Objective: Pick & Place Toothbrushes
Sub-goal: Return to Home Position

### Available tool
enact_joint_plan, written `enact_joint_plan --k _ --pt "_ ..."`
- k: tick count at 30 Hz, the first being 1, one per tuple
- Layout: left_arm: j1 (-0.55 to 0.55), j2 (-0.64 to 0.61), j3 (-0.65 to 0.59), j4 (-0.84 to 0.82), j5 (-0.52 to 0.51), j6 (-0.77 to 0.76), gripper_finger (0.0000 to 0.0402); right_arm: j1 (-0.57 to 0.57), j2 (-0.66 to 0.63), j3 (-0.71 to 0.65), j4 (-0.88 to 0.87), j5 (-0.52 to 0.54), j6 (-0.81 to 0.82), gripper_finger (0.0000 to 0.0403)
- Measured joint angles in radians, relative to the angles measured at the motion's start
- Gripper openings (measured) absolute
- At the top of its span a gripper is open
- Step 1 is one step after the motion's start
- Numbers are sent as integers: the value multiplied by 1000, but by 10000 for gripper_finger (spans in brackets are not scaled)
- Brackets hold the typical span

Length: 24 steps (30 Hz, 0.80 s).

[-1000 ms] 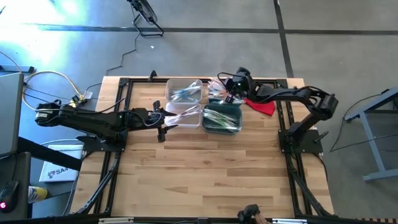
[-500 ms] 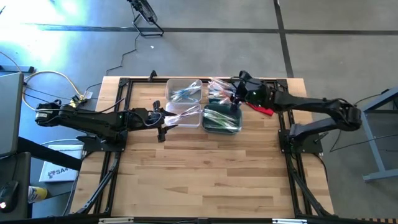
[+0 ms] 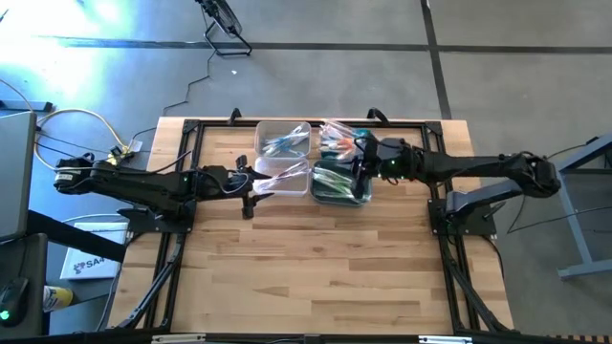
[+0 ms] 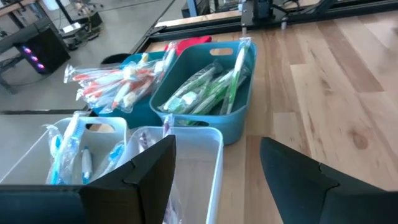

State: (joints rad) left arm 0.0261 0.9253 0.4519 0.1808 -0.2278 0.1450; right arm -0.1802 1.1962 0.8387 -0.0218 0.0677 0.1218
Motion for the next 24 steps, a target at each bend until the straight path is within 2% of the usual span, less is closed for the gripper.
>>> enact_joint_plan --k 8,15,21,24 --pt "0 0 0 2 12 -22 226 92 0 0 7 9 13 4" --pt "0 0 0 -1 12 -22 226 153 1 0 85 11 17 4" --pt "0 0 0 -1 13 -22 226 178 1 0 125 12 16 3" --pt "0 0 0 -1 13 -22 226 179 6 0 125 47 15 3"
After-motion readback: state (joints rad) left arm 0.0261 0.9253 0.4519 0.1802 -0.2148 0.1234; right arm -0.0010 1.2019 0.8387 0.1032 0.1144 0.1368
